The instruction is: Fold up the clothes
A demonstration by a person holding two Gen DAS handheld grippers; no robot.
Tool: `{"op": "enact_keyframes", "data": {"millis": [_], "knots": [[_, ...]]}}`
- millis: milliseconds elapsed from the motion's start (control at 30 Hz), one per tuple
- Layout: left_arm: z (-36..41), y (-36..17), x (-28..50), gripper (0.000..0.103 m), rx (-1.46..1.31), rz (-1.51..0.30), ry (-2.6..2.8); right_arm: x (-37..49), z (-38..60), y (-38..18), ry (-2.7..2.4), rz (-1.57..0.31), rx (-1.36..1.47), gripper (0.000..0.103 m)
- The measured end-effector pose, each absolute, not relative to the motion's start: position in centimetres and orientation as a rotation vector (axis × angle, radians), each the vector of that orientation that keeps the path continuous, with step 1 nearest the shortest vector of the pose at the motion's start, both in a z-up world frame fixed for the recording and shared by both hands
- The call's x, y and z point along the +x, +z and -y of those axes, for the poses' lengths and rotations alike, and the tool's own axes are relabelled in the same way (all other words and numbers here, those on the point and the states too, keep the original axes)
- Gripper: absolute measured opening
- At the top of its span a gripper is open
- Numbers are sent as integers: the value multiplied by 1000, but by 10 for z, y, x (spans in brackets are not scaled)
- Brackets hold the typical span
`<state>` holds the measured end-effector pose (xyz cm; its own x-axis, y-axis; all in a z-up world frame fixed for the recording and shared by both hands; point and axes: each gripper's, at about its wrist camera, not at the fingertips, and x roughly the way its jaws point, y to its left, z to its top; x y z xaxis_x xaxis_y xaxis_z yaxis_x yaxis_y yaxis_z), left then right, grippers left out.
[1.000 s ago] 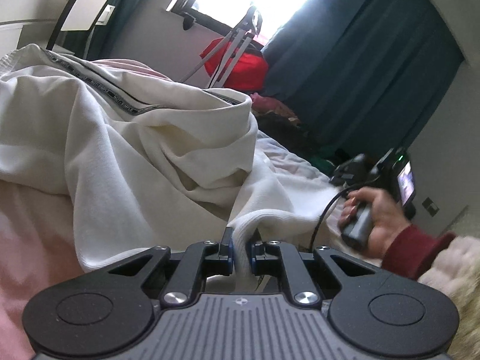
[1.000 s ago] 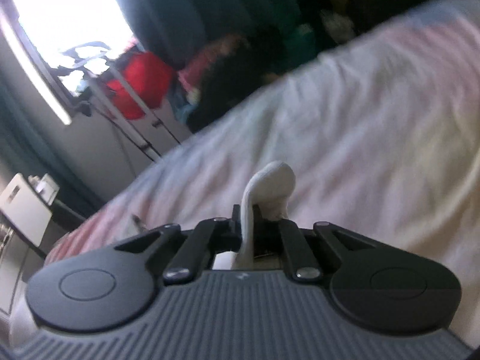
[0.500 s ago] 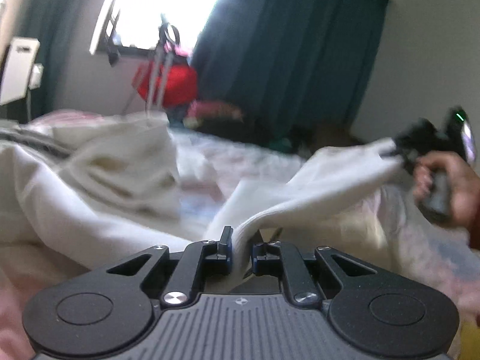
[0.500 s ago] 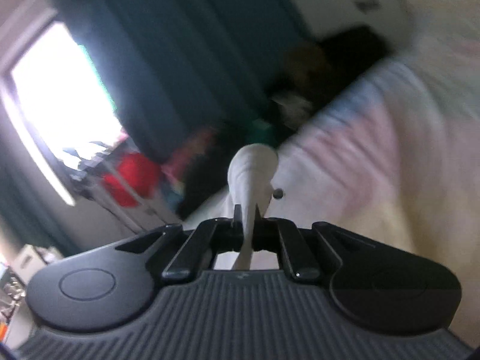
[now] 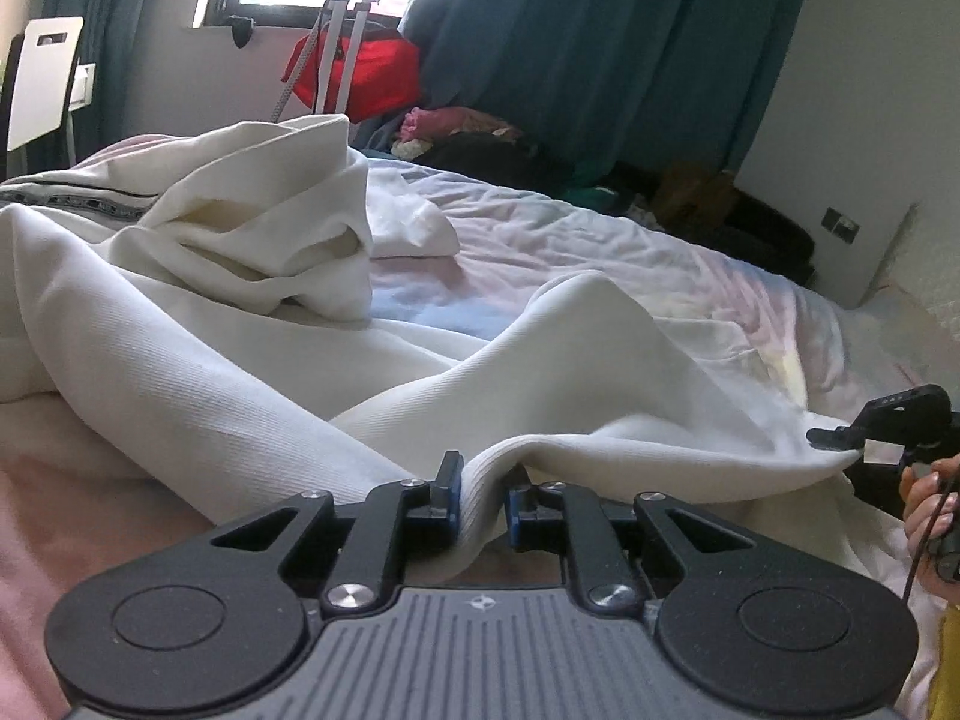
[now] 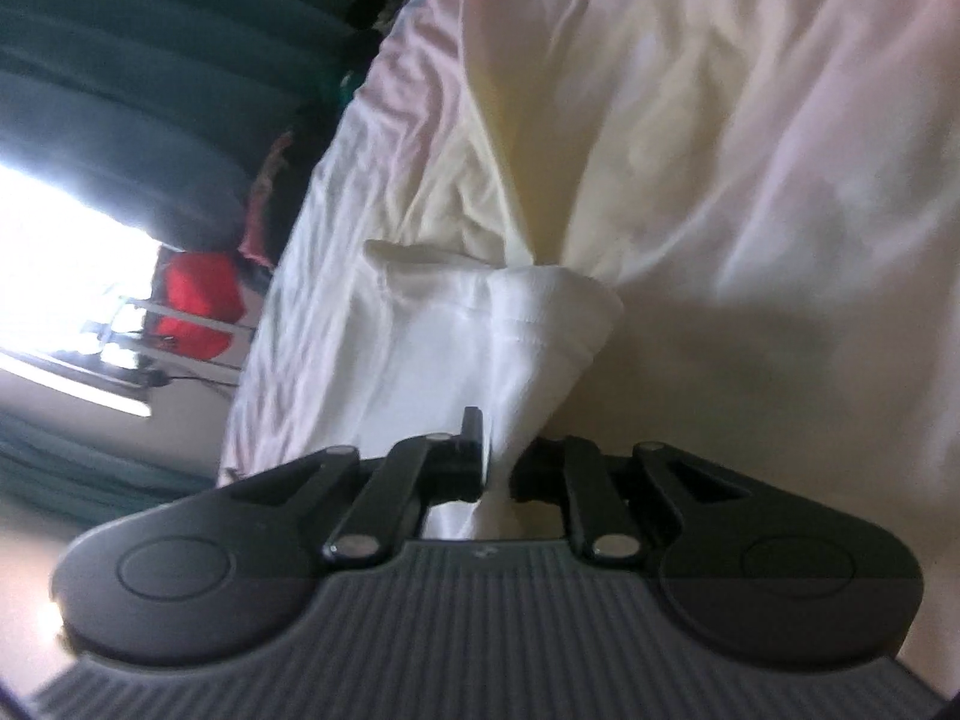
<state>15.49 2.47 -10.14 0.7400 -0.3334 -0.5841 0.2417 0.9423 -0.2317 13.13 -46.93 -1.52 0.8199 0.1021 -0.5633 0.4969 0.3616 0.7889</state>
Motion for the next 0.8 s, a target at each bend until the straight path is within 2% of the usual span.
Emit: {"op": "enact_keyframes", "data": {"millis": [67, 200, 333, 467, 567, 733, 800], "knots": [[-22, -100, 153, 16, -135, -662, -306, 129, 476, -21, -282, -562, 1239, 28], [-17, -101, 155, 16, -122, -655, -295, 132, 488, -27, -315, -507, 1309, 31], [-18, -101, 154, 16, -135, -634, -300, 148, 482, -8, -360, -544, 1091, 10], [-15, -98, 152, 21, -136, -598, -337, 142, 486, 10, -375, -451, 1046, 7], [-13, -93, 149, 30, -146, -578, -386, 132, 496, 26, -400, -373, 1001, 7], [-24, -81, 144, 70, -202, -604, -470, 120, 511, 37, -426, -358, 912, 7], [-42, -79, 140, 76, -277, -651, -468, 124, 516, 31, -431, -372, 925, 7]]}}
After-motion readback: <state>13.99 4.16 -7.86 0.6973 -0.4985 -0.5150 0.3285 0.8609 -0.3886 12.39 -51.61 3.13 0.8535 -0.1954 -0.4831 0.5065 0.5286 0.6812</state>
